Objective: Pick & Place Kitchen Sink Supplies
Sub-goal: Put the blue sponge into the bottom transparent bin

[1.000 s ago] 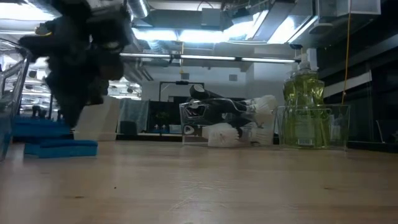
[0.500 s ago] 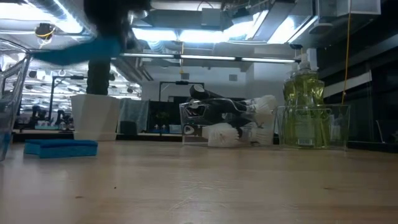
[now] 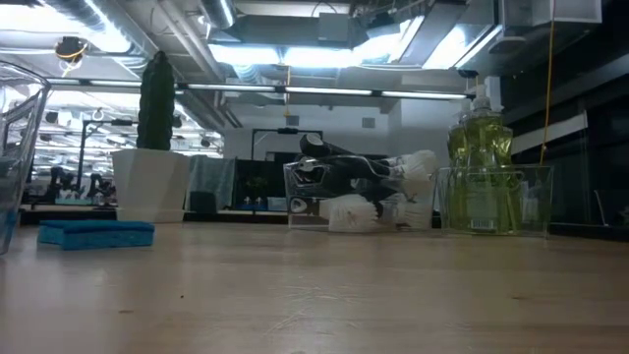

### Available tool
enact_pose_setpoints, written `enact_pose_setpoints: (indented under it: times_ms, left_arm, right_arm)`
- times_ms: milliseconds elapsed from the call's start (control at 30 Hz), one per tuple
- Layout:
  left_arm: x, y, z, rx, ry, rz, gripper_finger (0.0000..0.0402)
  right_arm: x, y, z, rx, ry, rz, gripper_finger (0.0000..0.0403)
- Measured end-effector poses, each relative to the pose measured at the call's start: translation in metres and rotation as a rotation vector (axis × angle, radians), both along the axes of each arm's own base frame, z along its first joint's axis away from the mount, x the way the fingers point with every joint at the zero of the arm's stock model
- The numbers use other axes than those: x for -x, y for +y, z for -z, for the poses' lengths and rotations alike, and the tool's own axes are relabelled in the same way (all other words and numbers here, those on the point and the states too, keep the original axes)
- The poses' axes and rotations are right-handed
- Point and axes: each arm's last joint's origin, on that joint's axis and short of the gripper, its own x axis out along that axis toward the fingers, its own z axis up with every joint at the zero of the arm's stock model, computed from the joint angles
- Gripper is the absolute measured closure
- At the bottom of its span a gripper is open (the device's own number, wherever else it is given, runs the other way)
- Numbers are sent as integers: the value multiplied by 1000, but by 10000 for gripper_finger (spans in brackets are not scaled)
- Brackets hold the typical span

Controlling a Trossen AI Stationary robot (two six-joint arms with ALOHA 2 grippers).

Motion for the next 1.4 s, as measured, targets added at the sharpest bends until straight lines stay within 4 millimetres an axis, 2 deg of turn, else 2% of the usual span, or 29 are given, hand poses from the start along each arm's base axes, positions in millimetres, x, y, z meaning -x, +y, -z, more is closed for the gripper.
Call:
enact_pose_setpoints:
  times_ms: [133, 267, 433, 633, 967, 1167, 1400]
  left_arm:
    - [14, -25, 6, 3, 79, 30, 400]
    - [22, -38, 19, -70, 107, 8, 399]
    - [29, -40, 34, -141, 172, -61, 381]
    - [33, -37, 42, -167, 232, -72, 334]
    - [25, -24, 42, -211, 194, -23, 257]
    - [13, 0, 42, -269, 137, 5, 250]
    - [-2, 29, 47, -436, 64, 89, 257]
  right_arm:
    - [0, 0, 0, 29, 4, -4, 207]
    - [0, -1, 0, 48, 3, 3, 207]
    - [0, -1, -1, 66, 8, -4, 207]
    - [0, -1, -1, 66, 7, -3, 207]
    - [0, -1, -1, 64, 6, -1, 207]
    - [0, -1, -1, 45, -2, 14, 207]
    - [0, -1, 0, 33, -8, 25, 207]
